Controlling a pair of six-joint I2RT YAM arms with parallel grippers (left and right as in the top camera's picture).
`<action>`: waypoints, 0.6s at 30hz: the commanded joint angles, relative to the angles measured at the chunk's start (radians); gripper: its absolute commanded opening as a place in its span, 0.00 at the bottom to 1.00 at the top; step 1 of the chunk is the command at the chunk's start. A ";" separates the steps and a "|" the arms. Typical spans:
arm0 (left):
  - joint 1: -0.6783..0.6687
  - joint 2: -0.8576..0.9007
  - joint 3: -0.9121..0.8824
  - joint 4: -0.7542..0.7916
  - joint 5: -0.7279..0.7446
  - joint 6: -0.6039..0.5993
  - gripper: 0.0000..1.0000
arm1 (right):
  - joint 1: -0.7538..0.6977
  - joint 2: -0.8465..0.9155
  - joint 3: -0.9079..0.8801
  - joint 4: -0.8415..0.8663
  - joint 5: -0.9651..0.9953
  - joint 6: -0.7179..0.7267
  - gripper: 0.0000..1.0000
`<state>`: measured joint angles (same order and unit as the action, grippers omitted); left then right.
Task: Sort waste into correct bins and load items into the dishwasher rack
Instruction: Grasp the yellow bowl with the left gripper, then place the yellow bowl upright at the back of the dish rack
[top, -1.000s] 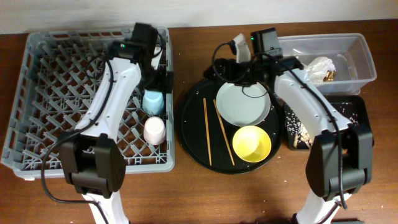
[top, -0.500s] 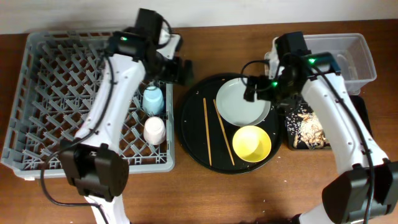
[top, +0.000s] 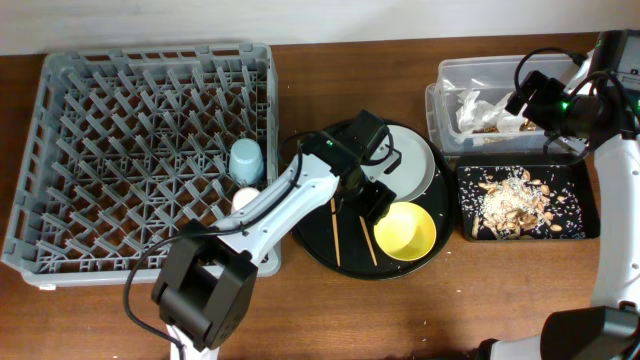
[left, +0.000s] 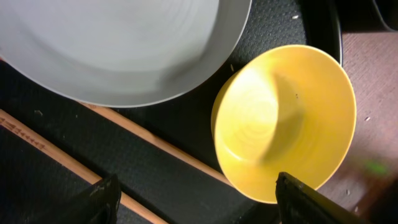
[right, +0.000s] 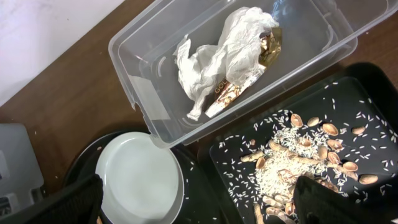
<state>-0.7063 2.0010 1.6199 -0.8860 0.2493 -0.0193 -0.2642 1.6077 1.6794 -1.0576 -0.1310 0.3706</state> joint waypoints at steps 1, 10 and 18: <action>0.000 0.013 -0.003 0.024 -0.010 -0.008 0.79 | -0.003 0.005 0.008 -0.001 0.012 0.012 0.98; -0.079 0.405 0.483 -0.352 -0.049 0.112 0.54 | -0.003 0.005 0.008 -0.001 0.012 0.012 0.99; -0.058 0.407 0.598 -0.453 -0.064 0.080 0.00 | -0.003 0.005 0.008 -0.001 0.012 0.012 0.98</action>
<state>-0.7761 2.4054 2.1330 -1.2957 0.1997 0.0631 -0.2642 1.6077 1.6794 -1.0588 -0.1310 0.3714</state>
